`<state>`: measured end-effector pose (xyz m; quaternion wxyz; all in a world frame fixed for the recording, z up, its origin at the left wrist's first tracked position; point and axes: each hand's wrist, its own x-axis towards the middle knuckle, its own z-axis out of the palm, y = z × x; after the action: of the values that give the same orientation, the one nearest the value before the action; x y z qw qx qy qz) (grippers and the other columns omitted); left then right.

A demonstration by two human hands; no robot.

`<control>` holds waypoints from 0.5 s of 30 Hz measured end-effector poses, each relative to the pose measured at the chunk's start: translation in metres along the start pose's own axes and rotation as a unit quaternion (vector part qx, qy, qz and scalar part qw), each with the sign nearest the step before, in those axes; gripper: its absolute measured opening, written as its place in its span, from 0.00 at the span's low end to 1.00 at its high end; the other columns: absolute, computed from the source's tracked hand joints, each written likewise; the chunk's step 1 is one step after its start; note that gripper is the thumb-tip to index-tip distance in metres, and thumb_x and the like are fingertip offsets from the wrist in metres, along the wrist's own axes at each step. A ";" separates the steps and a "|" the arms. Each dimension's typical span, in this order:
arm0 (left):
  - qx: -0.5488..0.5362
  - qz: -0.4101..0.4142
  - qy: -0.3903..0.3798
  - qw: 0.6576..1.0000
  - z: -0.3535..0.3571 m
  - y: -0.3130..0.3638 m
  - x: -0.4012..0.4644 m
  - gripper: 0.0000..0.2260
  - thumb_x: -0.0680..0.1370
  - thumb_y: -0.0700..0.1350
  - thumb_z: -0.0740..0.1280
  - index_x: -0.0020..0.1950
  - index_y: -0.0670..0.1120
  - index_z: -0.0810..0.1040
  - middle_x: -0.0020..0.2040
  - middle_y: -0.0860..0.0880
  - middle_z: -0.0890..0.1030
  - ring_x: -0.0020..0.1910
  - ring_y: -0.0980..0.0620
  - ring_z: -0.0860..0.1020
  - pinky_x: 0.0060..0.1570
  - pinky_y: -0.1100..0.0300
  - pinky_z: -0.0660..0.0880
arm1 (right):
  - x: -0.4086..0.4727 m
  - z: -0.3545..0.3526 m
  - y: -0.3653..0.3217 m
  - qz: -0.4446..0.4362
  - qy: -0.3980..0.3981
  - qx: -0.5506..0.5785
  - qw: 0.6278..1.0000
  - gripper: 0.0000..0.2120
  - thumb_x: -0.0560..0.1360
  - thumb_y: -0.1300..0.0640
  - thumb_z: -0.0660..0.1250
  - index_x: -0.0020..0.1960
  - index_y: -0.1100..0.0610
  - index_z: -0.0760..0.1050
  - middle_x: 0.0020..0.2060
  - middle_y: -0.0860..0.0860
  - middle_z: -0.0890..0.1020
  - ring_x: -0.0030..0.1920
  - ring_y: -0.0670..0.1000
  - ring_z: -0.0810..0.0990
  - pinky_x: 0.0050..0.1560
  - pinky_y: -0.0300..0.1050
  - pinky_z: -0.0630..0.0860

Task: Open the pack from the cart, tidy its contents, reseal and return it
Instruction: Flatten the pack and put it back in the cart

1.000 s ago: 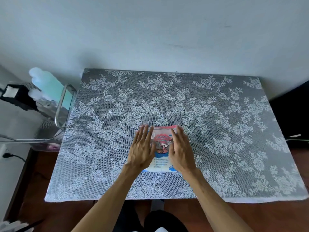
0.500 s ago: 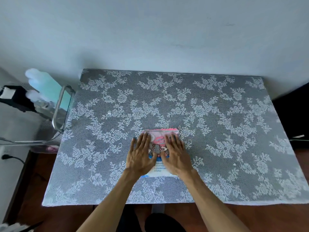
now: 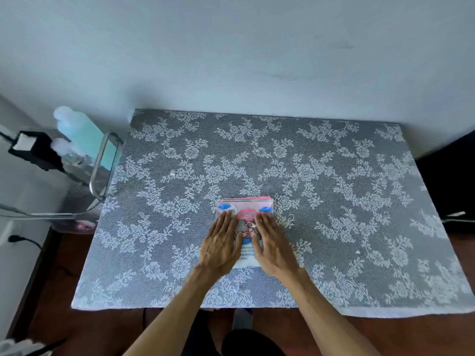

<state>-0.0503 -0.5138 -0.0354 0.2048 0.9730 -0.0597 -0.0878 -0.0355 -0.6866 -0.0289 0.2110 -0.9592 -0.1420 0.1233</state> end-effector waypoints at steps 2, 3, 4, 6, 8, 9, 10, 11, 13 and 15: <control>-0.005 -0.003 0.003 1.000 0.003 -0.003 0.002 0.33 0.79 0.60 0.38 0.80 0.43 0.50 0.80 0.46 0.52 0.80 0.52 0.47 0.77 0.59 0.42 | 0.001 0.003 0.002 0.006 0.002 0.001 1.000 0.28 0.83 0.46 0.47 0.79 0.56 0.47 0.79 0.53 0.49 0.78 0.49 0.44 0.78 0.50 0.48; -0.011 -0.007 -0.003 1.000 0.005 -0.004 0.002 0.33 0.80 0.61 0.38 0.80 0.44 0.50 0.80 0.47 0.51 0.79 0.53 0.45 0.77 0.59 0.42 | 0.001 0.003 0.002 0.010 0.001 0.005 1.000 0.28 0.83 0.45 0.46 0.79 0.55 0.47 0.79 0.52 0.49 0.78 0.48 0.43 0.78 0.50 0.48; -0.017 -0.011 -0.007 1.000 0.006 -0.005 0.002 0.33 0.80 0.61 0.39 0.80 0.45 0.49 0.80 0.47 0.50 0.79 0.54 0.44 0.77 0.58 0.42 | 0.001 0.005 0.003 0.012 0.002 0.008 1.000 0.28 0.83 0.45 0.45 0.79 0.55 0.47 0.79 0.51 0.49 0.78 0.47 0.43 0.78 0.50 0.48; -0.019 -0.014 -0.006 1.000 0.007 -0.004 0.002 0.33 0.79 0.62 0.39 0.80 0.45 0.48 0.81 0.48 0.49 0.79 0.55 0.43 0.77 0.58 0.42 | 0.001 0.006 0.003 0.011 0.009 0.005 1.000 0.28 0.83 0.44 0.45 0.79 0.54 0.47 0.79 0.51 0.49 0.78 0.47 0.43 0.78 0.51 0.49; -0.024 -0.013 -0.005 1.000 0.006 -0.002 0.002 0.33 0.80 0.62 0.38 0.80 0.45 0.46 0.81 0.48 0.48 0.79 0.55 0.42 0.78 0.58 0.42 | 0.001 0.004 0.003 0.006 0.009 0.007 1.000 0.28 0.83 0.45 0.46 0.79 0.55 0.48 0.78 0.50 0.48 0.78 0.48 0.44 0.78 0.51 0.49; -0.034 -0.017 -0.003 0.999 0.004 -0.001 0.000 0.33 0.80 0.63 0.38 0.80 0.45 0.45 0.81 0.48 0.48 0.79 0.55 0.42 0.78 0.58 0.42 | 0.001 0.003 0.002 0.004 0.012 0.008 1.000 0.28 0.82 0.44 0.47 0.79 0.54 0.49 0.78 0.50 0.48 0.78 0.49 0.46 0.78 0.51 0.50; -0.050 -0.028 0.002 0.998 0.001 0.000 -0.003 0.34 0.80 0.64 0.38 0.80 0.45 0.43 0.81 0.47 0.48 0.79 0.54 0.43 0.78 0.59 0.43 | 0.000 0.000 0.001 0.004 0.024 0.009 1.000 0.28 0.82 0.43 0.48 0.79 0.53 0.50 0.78 0.51 0.50 0.78 0.50 0.48 0.78 0.52 0.50; -0.072 -0.046 0.009 0.996 -0.002 0.000 -0.007 0.35 0.79 0.66 0.39 0.80 0.45 0.43 0.81 0.47 0.49 0.79 0.53 0.45 0.77 0.59 0.44 | -0.001 -0.003 0.001 0.012 0.043 0.014 0.999 0.29 0.81 0.41 0.49 0.79 0.50 0.52 0.78 0.52 0.52 0.78 0.51 0.49 0.77 0.52 0.52; -0.108 -0.088 0.039 0.989 -0.009 -0.001 -0.016 0.36 0.79 0.66 0.43 0.80 0.46 0.45 0.80 0.45 0.56 0.79 0.50 0.54 0.76 0.57 0.50 | -0.006 -0.011 -0.001 0.058 0.093 0.040 0.993 0.29 0.79 0.36 0.49 0.78 0.44 0.53 0.78 0.54 0.56 0.77 0.53 0.54 0.76 0.51 0.56; -0.106 -0.122 0.072 0.984 -0.015 0.000 -0.028 0.34 0.80 0.66 0.47 0.80 0.48 0.48 0.77 0.43 0.65 0.75 0.44 0.64 0.72 0.52 0.62 | -0.014 -0.017 -0.001 0.108 0.130 0.072 0.983 0.29 0.78 0.35 0.51 0.77 0.41 0.54 0.76 0.54 0.61 0.74 0.54 0.61 0.71 0.50 0.61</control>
<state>-0.0746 -0.5035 -0.0178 0.2981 0.9496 0.0841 -0.0476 -0.0433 -0.6961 -0.0108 0.2811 -0.9592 0.0007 0.0295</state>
